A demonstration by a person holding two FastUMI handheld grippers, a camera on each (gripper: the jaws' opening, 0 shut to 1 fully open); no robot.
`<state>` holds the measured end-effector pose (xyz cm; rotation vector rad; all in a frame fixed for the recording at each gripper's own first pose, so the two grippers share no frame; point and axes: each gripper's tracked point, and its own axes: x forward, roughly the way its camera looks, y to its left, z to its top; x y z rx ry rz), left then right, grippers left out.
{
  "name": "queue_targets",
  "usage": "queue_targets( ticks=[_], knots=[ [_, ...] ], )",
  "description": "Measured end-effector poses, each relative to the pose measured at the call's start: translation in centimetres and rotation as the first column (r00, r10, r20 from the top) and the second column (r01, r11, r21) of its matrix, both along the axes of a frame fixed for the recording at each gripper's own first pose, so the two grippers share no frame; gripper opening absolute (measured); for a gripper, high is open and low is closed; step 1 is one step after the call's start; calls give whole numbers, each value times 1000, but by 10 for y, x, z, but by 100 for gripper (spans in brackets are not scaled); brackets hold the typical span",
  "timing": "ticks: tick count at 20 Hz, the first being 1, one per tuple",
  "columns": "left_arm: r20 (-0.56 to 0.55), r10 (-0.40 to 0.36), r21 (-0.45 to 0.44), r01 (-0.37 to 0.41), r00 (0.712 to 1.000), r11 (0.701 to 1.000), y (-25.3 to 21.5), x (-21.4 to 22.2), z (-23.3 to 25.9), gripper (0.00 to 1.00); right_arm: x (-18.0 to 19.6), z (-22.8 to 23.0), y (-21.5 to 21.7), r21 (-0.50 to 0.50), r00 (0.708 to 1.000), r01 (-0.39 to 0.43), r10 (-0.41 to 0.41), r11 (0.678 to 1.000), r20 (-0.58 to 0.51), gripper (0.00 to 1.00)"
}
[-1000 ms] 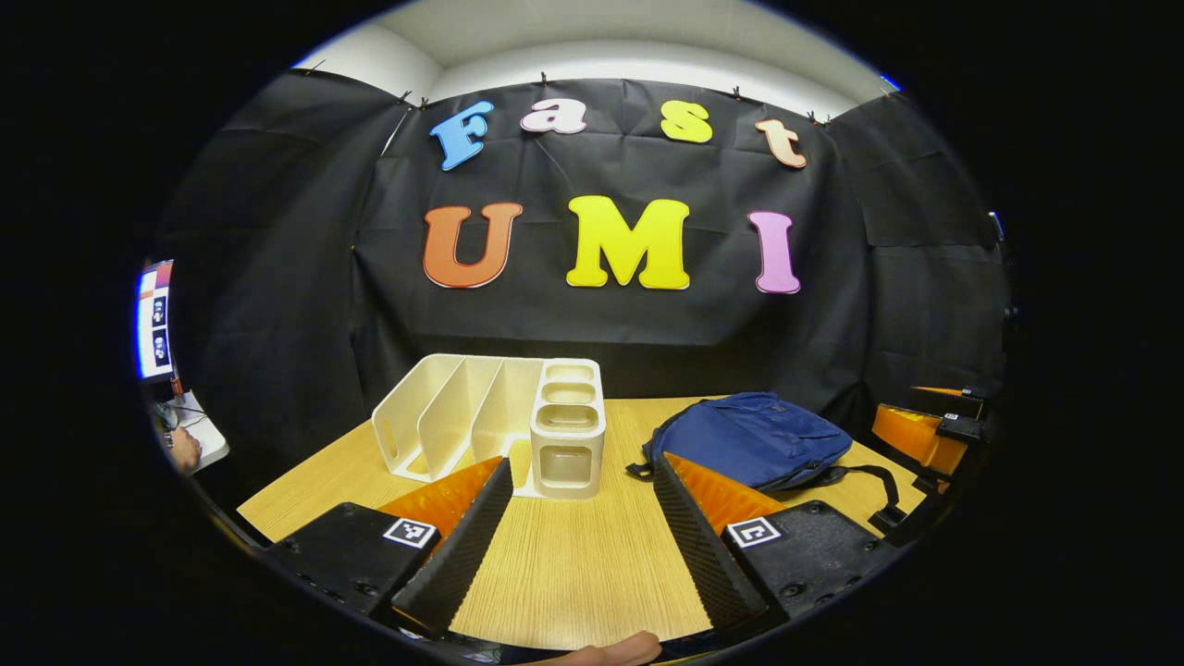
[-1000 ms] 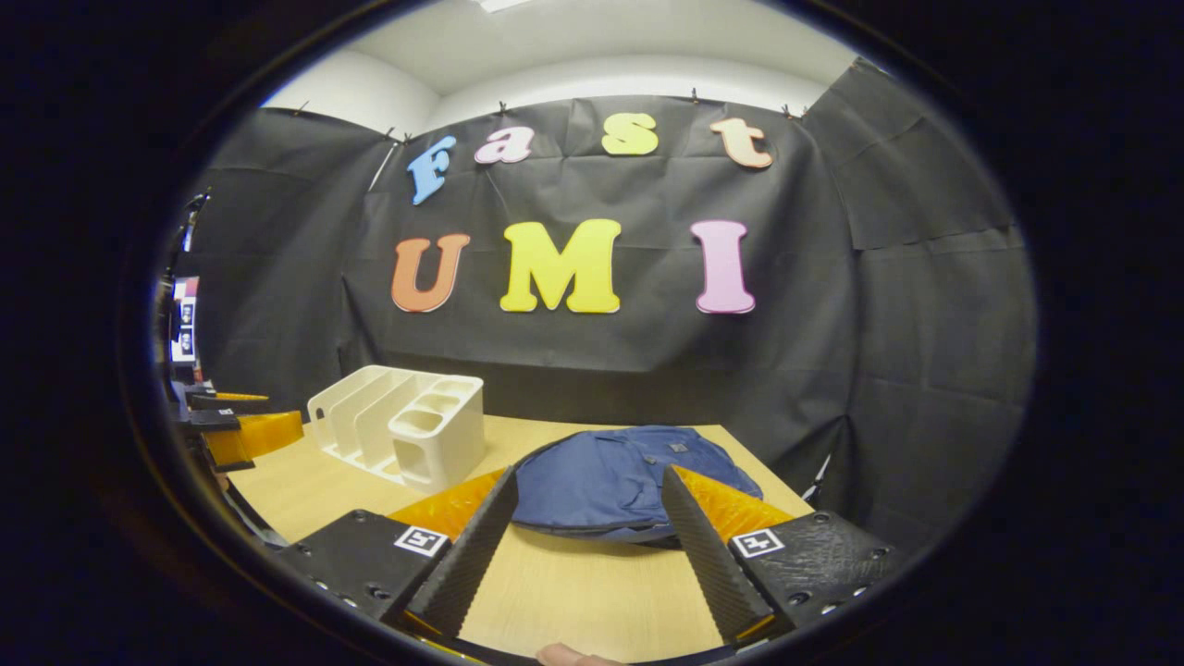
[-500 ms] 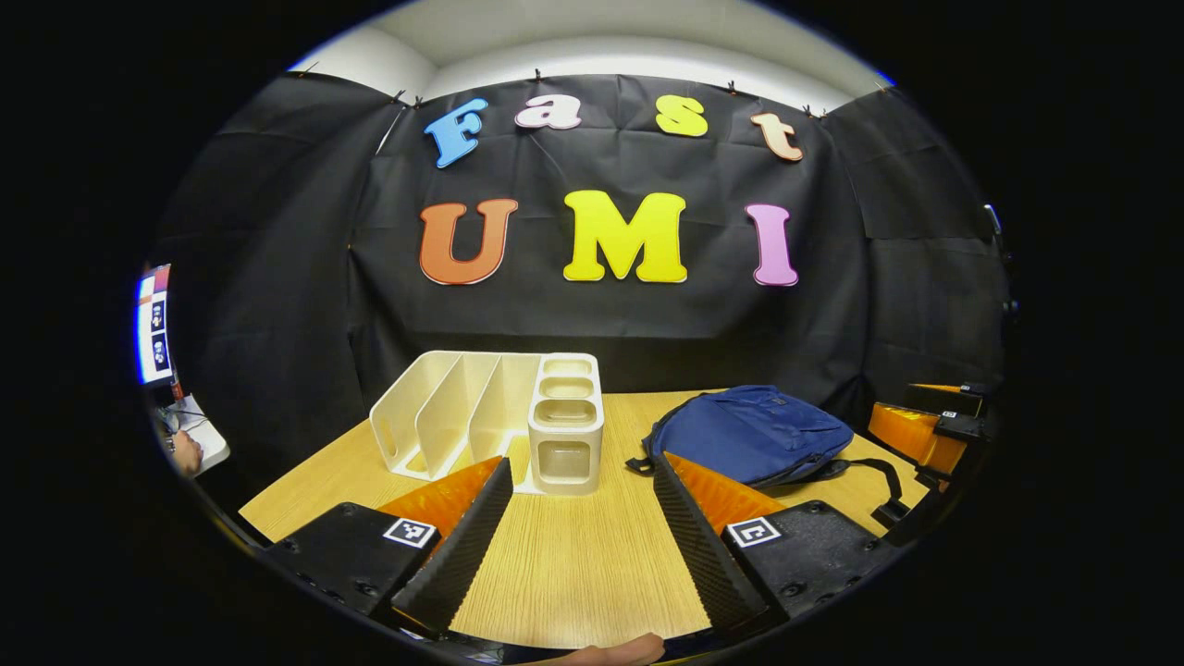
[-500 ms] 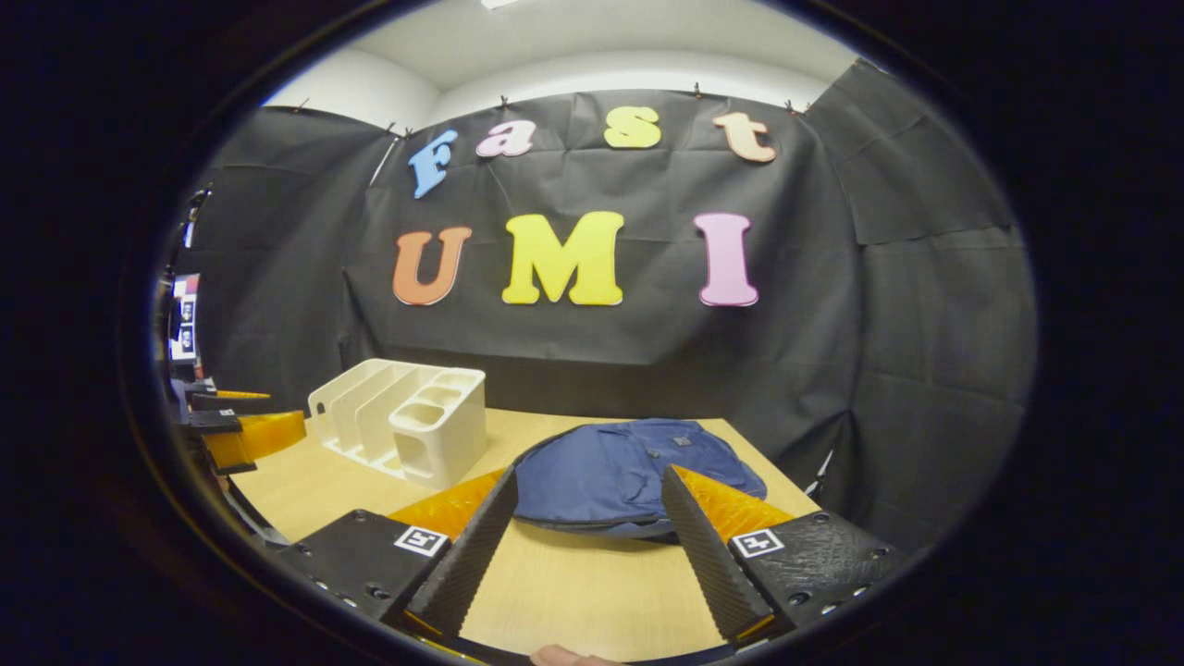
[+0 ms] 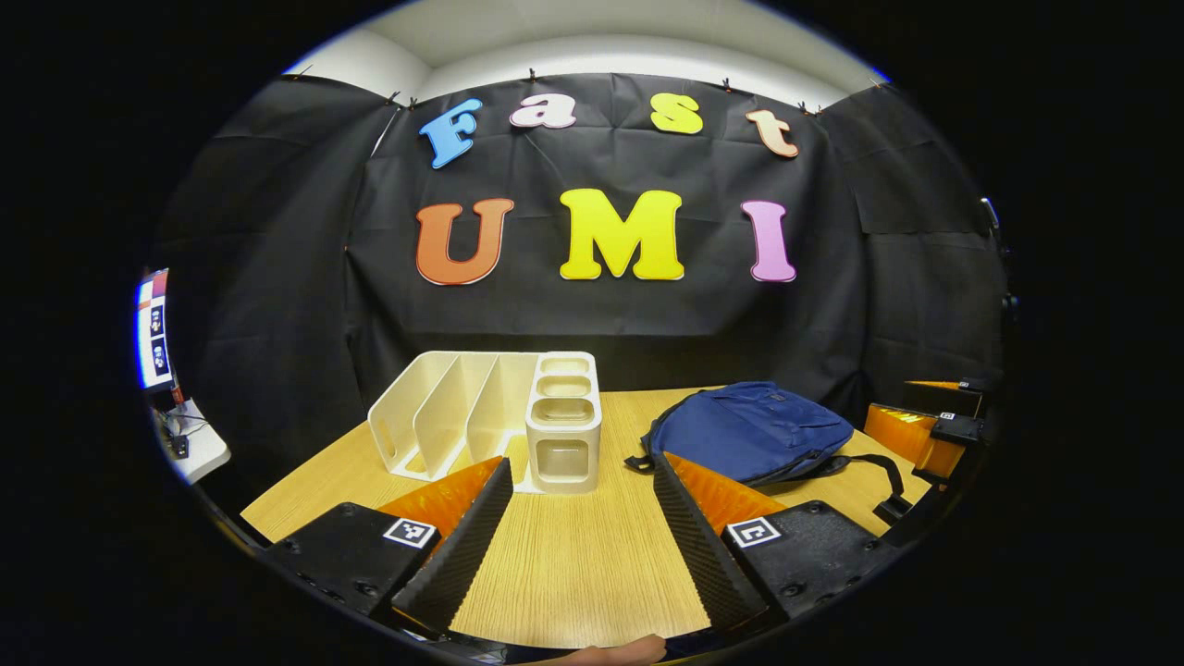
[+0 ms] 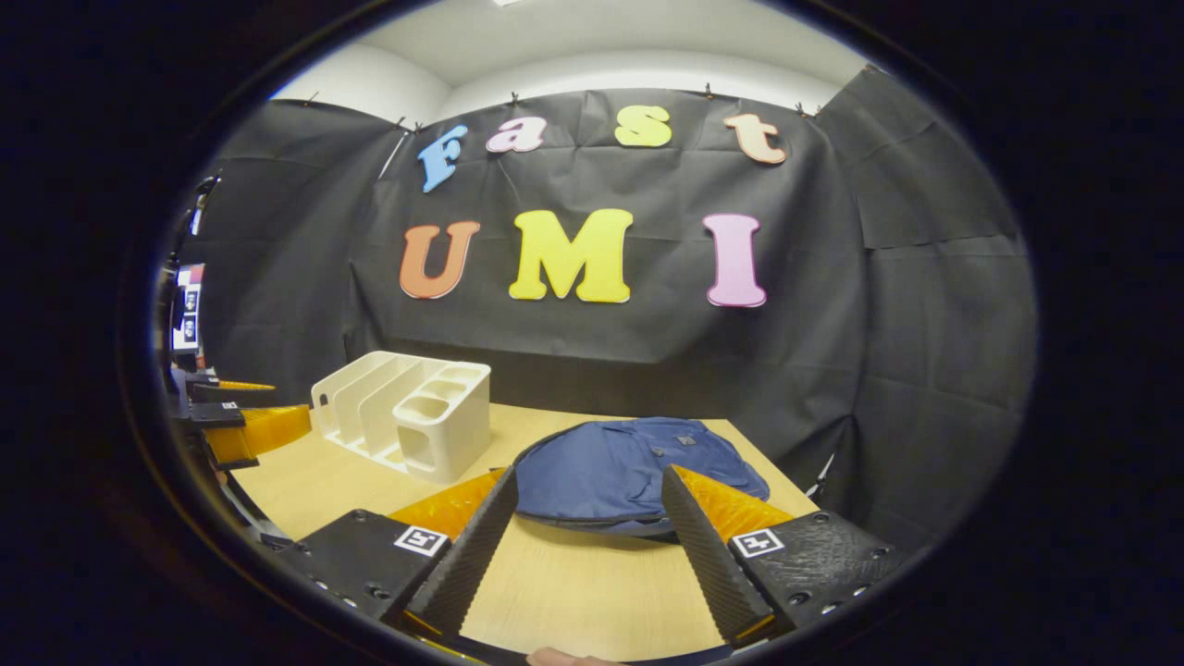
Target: Open the schoolbag, grab two books from the bookshelf and put them into the schoolbag.
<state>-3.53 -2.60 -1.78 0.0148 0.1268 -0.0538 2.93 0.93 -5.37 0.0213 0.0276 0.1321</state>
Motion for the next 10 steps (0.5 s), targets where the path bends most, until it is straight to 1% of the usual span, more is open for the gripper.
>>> queue_targets(
  ticks=[1,2,3,4,5,8,9,10],
  knots=[
    [-3,2,1,-2,1000,1000,1,-1,-2,98,0,0,1,-2,1000,-1,1,1000,-1,95],
    [-4,1,2,-1,1000,1000,0,-1,-2,98,0,0,1,-3,1000,-1,1,1000,-1,95],
    [-2,1,2,-1,1000,1000,0,0,-1,100,0,0,1,-5,1000,-1,1,1000,-2,95],
    [-1,2,3,-2,1000,1000,1,-1,-1,98,0,0,1,-5,1000,-2,2,1000,-3,95],
    [1,3,5,-3,1000,1000,1,-1,0,98,-1,0,1,-6,1000,-2,2,1000,-3,98],
    [4,3,8,-3,1000,1000,1,0,0,98,0,0,0,-7,1000,-1,1,1000,-3,98],
    [4,2,7,-2,1000,1000,-1,0,0,98,0,0,0,-7,1000,-1,1,1000,-3,95],
    [2,0,5,0,1000,1000,-1,0,0,98,2,-1,-1,-7,1000,0,0,1000,-4,98]
  ],
)
